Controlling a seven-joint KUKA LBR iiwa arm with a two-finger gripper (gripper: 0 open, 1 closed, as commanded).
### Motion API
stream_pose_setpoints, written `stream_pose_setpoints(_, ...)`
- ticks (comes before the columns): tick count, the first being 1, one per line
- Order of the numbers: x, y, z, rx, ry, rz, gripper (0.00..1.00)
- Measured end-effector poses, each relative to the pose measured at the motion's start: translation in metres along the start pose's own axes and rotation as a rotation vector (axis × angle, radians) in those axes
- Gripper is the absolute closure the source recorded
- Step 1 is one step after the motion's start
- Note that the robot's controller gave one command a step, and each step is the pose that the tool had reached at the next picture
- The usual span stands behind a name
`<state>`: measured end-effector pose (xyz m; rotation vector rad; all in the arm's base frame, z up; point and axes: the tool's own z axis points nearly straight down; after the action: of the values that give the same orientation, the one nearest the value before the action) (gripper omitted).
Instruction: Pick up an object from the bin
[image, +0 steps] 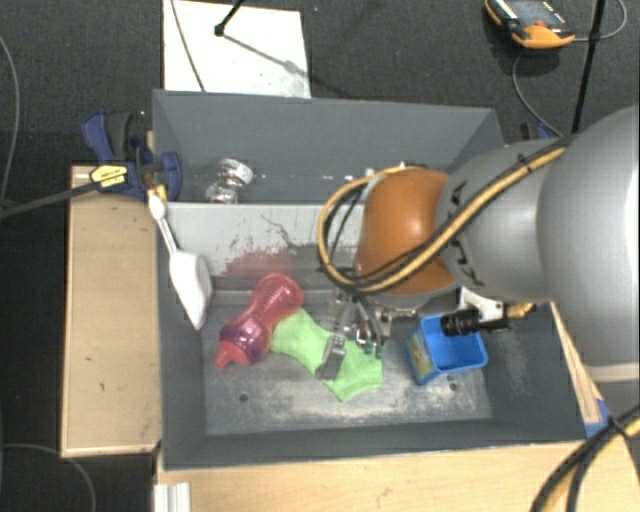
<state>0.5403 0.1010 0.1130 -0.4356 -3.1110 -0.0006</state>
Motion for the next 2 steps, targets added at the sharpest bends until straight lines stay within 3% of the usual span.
stream_pose_setpoints(1, 0.004, -0.001, 0.036, -0.001, -0.002, 0.087, 0.0)
stream_pose_setpoints(2, 0.022, 0.008, 0.043, 0.0, 0.001, 0.153, 1.0)
